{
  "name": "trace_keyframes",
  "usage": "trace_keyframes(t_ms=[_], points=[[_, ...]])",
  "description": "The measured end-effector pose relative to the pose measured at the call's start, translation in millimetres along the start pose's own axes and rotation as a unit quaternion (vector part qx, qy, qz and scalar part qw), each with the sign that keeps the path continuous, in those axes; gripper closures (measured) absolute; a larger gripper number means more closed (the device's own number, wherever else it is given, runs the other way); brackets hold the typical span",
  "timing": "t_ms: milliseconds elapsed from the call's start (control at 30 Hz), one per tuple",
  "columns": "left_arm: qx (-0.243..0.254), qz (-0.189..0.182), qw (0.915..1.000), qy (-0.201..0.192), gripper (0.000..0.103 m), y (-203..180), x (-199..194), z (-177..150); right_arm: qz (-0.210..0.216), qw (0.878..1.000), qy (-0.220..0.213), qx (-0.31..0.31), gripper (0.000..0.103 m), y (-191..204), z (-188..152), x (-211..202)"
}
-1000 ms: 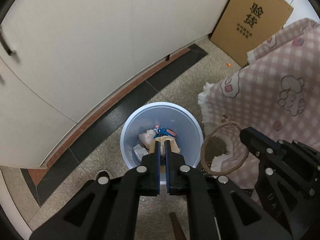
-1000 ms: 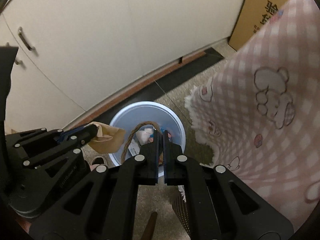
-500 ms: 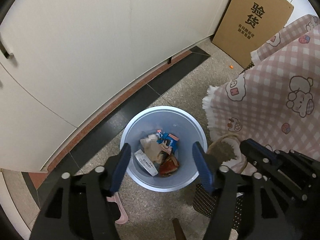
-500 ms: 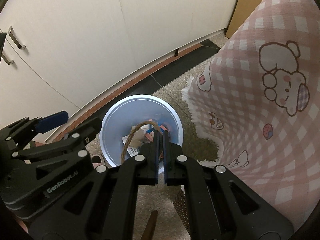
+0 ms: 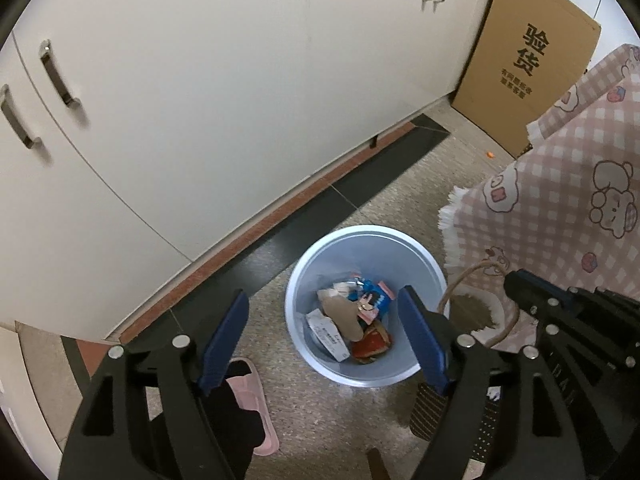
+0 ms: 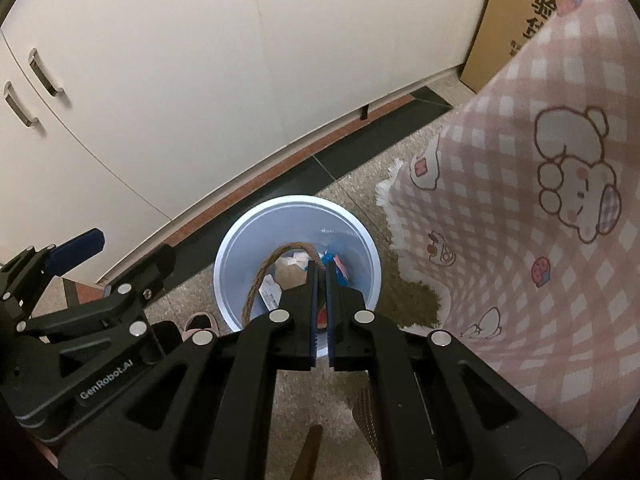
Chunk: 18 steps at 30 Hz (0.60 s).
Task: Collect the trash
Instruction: 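Open the left tool to drop the beige bag while the right tool releases the handle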
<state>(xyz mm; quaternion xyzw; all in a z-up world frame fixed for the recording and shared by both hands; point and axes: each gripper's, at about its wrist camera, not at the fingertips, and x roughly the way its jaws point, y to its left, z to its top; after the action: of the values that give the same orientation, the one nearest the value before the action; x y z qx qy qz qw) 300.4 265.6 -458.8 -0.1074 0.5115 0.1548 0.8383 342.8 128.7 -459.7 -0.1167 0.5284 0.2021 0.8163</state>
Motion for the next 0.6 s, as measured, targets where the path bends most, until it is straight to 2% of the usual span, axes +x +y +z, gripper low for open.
trace_keyframes(t_ms=[433, 500, 567, 600], points=[[-0.022, 0.008, 0.9997, -0.003, 0.028, 12, -3, -5, 0.024, 1.000, 0.003, 0.003, 0.096, 1, 4, 20], [-0.025, 0.006, 0.9997, -0.004, 0.028, 14, -5, -4, 0.027, 1.000, -0.002, 0.004, 0.086, 1, 5, 18], [-0.025, 0.007, 0.9996, -0.007, 0.028, 15, -9, -3, 0.031, 0.999, -0.009, 0.007, 0.066, 0, 6, 14], [-0.025, 0.007, 0.9996, -0.009, 0.028, 16, -11, -3, 0.031, 0.999, -0.013, 0.008, 0.060, 0, 7, 11]])
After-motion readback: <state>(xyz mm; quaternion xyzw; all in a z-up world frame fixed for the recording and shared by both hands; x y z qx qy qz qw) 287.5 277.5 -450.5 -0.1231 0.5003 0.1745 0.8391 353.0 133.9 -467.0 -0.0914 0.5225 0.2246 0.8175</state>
